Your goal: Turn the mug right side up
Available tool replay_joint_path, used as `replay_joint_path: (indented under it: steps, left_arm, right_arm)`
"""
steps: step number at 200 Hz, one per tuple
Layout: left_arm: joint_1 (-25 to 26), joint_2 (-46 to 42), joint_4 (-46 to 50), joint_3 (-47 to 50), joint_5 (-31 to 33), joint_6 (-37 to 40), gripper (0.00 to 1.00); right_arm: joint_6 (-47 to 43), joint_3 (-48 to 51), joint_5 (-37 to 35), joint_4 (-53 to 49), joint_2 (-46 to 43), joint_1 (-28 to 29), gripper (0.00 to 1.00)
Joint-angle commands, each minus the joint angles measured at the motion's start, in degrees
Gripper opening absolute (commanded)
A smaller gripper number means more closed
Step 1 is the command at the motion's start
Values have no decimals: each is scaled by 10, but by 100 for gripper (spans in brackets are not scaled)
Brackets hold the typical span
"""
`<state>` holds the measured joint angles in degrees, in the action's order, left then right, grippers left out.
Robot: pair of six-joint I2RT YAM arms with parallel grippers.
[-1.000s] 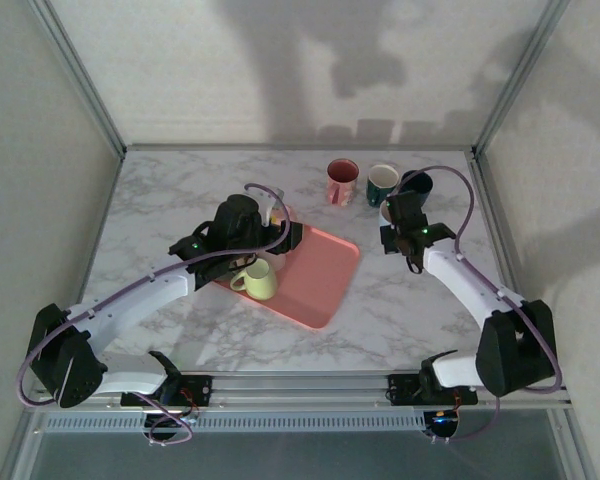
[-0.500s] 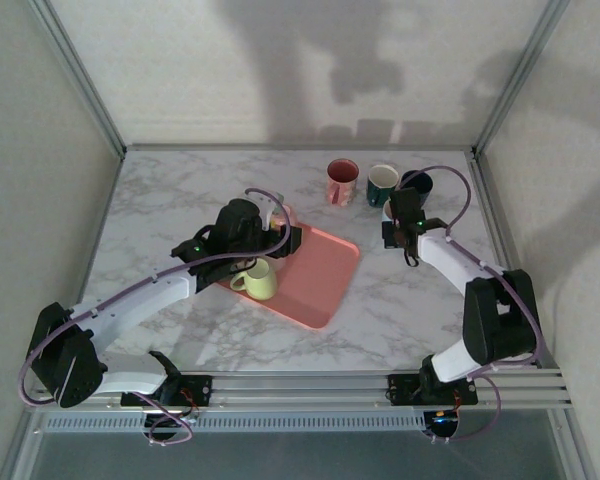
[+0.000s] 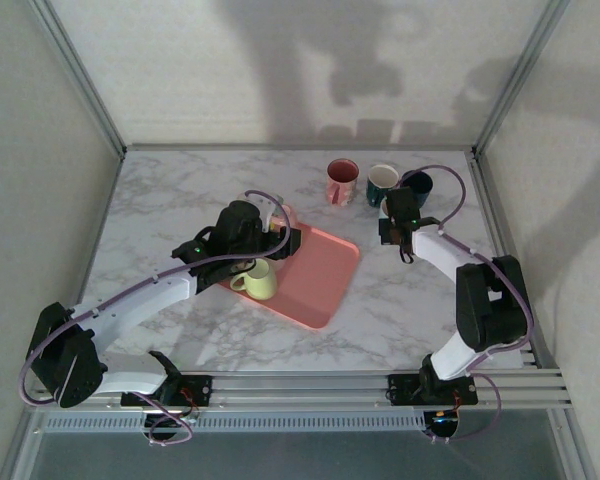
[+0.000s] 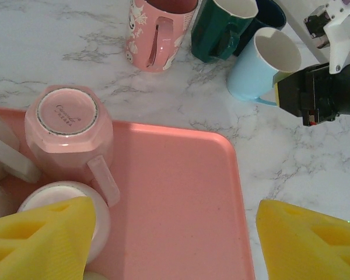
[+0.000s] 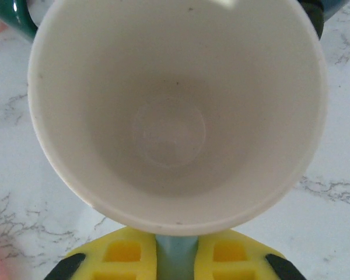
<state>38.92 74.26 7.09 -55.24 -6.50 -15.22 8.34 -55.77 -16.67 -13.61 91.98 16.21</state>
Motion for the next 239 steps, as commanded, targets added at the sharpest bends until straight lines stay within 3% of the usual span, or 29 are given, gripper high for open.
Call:
replay_joint_path:
  steps: [1, 28, 86, 139, 200, 239]
  left_arm:
    - [5, -10, -14, 7, 13, -3, 73]
    - [5, -13, -10, 8, 20, -5, 73]
    - [5, -21, 27, 3, 40, -21, 73]
    - [4, -29, 116, -15, 68, -25, 73]
    - [2, -57, 207, -8, 49, -35, 75]
    - [-14, -72, 217, 18, -6, -78, 76]
  right_arm:
    - [9, -15, -6, 30, 4, -4, 24]
    - [19, -7, 0, 23, -18, -4, 38]
    - [29, 7, 55, -46, -107, -3, 49]
    - [6, -33, 211, -172, -147, -3, 50]
    - [-13, -42, 280, -231, -185, -4, 51]
    - [-8, -43, 298, -233, -191, -4, 51]
